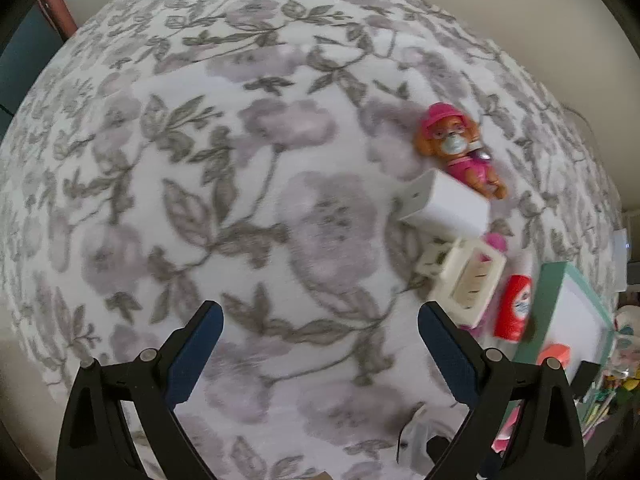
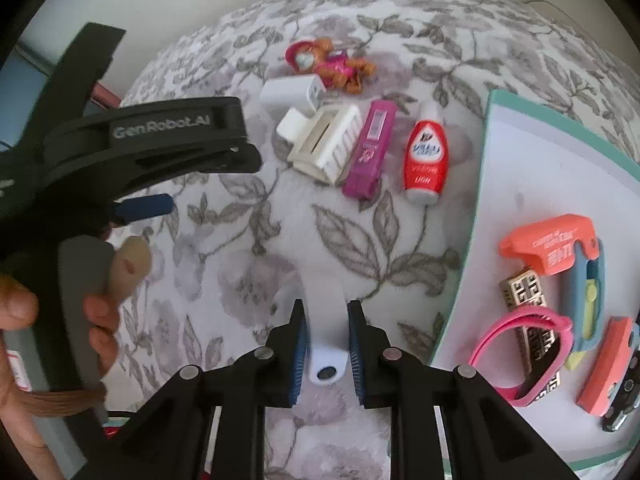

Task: Organize rigid objects
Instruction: 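Grasp the cream hair clip with the left gripper, then carry the white band and cream clip into the tray and open both grippers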

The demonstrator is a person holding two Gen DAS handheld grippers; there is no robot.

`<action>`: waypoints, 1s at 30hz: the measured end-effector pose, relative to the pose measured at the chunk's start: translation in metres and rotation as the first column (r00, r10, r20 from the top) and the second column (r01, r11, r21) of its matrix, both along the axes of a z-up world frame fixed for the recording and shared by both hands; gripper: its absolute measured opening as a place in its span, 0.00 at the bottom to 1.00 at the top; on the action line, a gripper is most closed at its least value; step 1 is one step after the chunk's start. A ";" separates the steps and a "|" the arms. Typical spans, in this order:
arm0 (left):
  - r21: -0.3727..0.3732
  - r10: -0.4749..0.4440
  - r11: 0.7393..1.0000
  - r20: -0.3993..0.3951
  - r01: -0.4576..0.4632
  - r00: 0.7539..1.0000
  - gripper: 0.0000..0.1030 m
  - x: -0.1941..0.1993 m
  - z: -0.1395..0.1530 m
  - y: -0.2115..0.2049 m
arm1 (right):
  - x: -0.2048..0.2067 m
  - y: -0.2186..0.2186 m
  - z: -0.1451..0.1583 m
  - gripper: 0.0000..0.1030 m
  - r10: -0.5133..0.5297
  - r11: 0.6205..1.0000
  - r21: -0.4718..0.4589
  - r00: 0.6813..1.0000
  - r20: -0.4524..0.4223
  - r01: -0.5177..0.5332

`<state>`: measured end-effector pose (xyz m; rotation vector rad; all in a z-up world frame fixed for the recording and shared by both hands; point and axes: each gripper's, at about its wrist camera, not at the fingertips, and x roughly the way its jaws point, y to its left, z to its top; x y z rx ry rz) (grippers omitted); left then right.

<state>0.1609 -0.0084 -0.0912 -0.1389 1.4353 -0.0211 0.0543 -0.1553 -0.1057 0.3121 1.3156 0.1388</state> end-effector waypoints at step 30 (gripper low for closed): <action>-0.109 -0.218 0.966 0.144 0.234 0.965 0.51 0.022 -0.005 -0.096 | -0.010 -0.103 0.055 0.19 -0.287 0.957 0.097 0.945 0.159 0.275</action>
